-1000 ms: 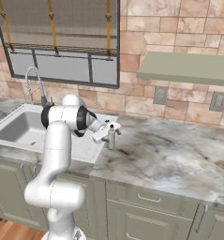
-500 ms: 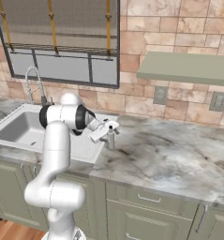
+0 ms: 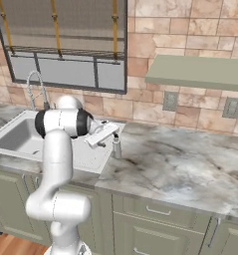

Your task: Restock the sink supplies by placing the sponge and soap dispenser on the counter and next to the sink. Make sure the soap dispenser is upright.

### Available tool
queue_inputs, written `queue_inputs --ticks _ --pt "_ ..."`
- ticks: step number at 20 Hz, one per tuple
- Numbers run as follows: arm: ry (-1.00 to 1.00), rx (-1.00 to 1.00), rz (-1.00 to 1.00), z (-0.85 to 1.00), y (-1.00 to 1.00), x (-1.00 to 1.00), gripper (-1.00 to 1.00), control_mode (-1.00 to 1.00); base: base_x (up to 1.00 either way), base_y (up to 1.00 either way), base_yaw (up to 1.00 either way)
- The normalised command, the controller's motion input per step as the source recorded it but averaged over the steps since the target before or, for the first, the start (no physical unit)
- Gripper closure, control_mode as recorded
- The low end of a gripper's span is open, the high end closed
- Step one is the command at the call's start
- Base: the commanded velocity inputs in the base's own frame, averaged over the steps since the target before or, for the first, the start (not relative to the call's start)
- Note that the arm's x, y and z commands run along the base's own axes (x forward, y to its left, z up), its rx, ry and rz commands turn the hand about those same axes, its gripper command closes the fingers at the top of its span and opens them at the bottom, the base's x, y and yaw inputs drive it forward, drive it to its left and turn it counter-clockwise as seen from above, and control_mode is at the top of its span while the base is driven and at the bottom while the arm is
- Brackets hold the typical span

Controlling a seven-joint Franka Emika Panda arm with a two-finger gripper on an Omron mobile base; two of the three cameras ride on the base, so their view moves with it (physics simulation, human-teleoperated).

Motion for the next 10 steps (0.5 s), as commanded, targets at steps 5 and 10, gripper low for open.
queue_inputs --ticks 5,10 --pt "-0.11 0.00 0.00 0.23 0.48 -0.33 -1.00 -1.00 0.00 0.00 0.00" --pt "-0.19 0.00 0.00 0.33 0.42 -0.27 -1.00 -1.00 0.00 0.00 0.00"
